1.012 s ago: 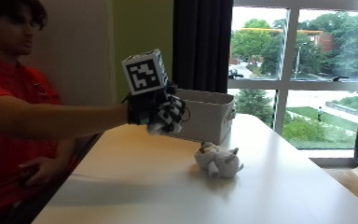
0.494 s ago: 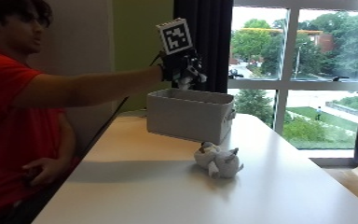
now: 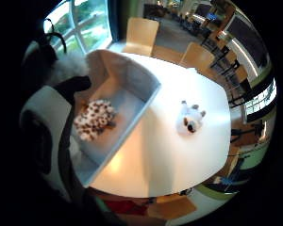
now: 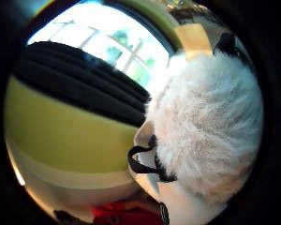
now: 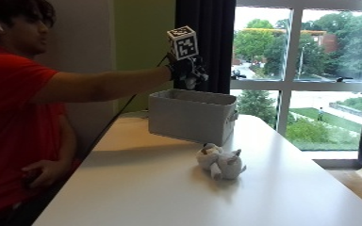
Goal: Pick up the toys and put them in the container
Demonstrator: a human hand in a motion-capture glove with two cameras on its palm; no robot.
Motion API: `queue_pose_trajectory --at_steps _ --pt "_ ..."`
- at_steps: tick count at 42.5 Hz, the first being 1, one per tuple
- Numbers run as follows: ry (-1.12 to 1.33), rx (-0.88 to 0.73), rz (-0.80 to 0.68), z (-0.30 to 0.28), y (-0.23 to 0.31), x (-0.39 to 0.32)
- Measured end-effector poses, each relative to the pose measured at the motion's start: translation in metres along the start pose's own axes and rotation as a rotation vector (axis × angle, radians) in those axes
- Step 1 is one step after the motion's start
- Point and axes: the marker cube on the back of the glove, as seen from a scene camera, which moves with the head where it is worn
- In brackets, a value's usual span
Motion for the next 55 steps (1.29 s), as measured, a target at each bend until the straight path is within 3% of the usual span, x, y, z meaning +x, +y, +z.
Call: queue_pose_trajectory --at_steps 15,28,42,55 --pt "0.110 -0.042 -0.061 0.021 0.009 -0.034" --pt "0.182 -0.006 -0.101 0.008 0.023 0.011" --pt "0.336 0.015 0.153 -0.027 0.045 0.145" --pt "0.397 -0.024 0.343 -0.023 0.088 0.248"
